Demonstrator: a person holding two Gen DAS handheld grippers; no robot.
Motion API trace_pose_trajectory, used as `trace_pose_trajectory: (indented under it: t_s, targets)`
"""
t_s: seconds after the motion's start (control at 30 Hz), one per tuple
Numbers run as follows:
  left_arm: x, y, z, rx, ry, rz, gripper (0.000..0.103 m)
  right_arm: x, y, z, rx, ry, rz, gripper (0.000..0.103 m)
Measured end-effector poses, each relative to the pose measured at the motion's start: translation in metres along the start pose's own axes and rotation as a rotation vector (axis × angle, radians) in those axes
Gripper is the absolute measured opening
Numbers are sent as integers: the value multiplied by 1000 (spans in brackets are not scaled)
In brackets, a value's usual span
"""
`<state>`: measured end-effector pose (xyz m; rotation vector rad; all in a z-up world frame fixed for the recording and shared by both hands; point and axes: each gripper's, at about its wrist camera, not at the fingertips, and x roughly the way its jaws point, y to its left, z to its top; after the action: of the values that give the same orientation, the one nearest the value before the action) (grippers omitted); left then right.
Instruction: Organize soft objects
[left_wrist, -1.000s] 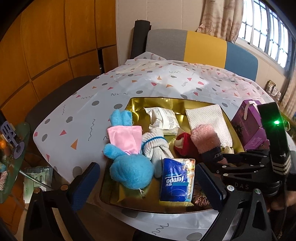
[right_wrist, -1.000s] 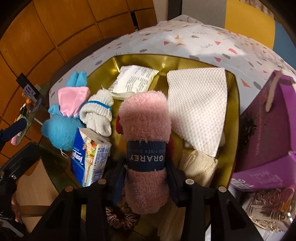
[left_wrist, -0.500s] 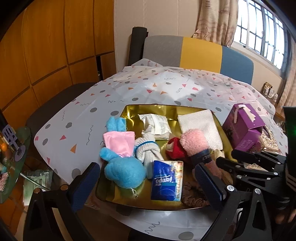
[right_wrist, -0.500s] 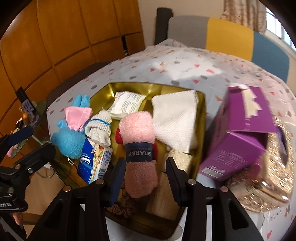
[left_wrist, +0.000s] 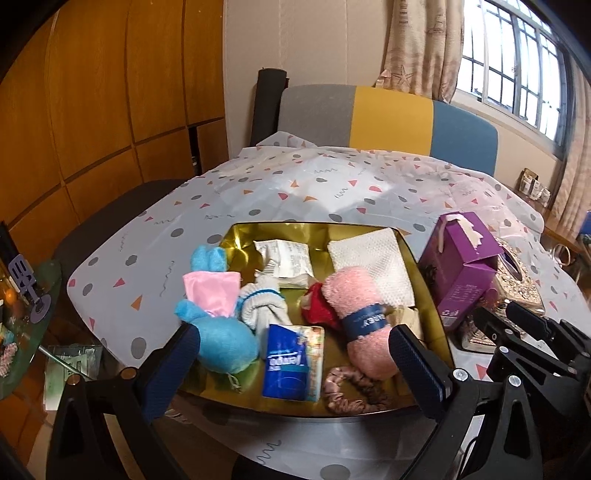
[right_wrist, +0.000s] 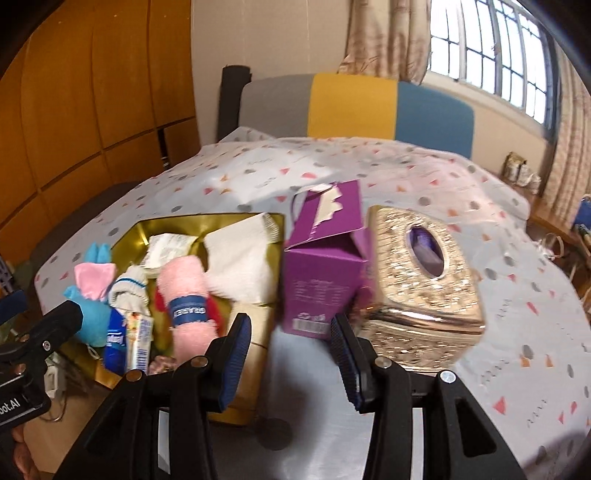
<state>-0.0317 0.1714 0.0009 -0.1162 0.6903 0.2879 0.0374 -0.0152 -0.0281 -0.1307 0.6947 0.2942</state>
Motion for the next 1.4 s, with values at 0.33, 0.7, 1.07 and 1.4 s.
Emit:
trace_pose_trajectory:
  t_s: [0.33,0.7,1.07,1.4]
  targets:
    - [-1,-6,-3,5,2,0,103,-4,1,-2,-1,-12,-16,45]
    - [-3,-5,-5,8,-1,6,103,-6,0,-2,7,-17,-12,45]
    - [-4,-3,-4,8,0,7,103,-7,1,-2,6,-19,-9,45]
    - [-4,-4,-4,13,4,12,103,-6,2,-2,7,-20,-8,45]
